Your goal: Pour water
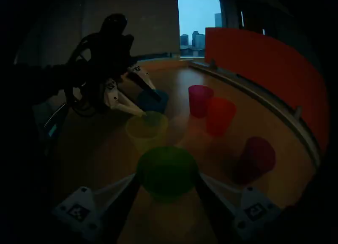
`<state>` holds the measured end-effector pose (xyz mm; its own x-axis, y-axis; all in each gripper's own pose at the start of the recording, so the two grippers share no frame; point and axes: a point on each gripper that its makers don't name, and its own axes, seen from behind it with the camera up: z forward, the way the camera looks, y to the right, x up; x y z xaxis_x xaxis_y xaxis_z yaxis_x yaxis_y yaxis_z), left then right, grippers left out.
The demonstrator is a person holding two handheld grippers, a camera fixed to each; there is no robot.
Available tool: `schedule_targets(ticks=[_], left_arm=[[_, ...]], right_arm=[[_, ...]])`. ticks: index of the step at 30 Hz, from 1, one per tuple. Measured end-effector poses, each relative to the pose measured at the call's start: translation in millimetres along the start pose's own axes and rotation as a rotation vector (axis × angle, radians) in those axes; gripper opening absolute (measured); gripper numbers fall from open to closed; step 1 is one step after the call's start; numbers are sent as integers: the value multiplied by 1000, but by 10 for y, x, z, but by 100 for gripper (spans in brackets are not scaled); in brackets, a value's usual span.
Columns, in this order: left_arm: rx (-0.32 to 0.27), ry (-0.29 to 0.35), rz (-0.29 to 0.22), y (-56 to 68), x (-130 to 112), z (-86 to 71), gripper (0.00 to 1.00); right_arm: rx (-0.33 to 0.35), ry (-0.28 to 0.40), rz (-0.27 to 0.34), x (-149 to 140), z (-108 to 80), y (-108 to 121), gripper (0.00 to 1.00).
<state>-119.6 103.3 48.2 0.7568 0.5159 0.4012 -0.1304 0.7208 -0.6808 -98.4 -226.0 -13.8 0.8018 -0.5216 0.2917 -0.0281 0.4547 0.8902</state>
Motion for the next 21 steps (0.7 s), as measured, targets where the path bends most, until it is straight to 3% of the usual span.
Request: schedule_targets(ticks=[21], left_arm=[[-2,-9,10,18,-50,-1,92]], right_arm=[[-10,5,12,-54,-27,-39,98]])
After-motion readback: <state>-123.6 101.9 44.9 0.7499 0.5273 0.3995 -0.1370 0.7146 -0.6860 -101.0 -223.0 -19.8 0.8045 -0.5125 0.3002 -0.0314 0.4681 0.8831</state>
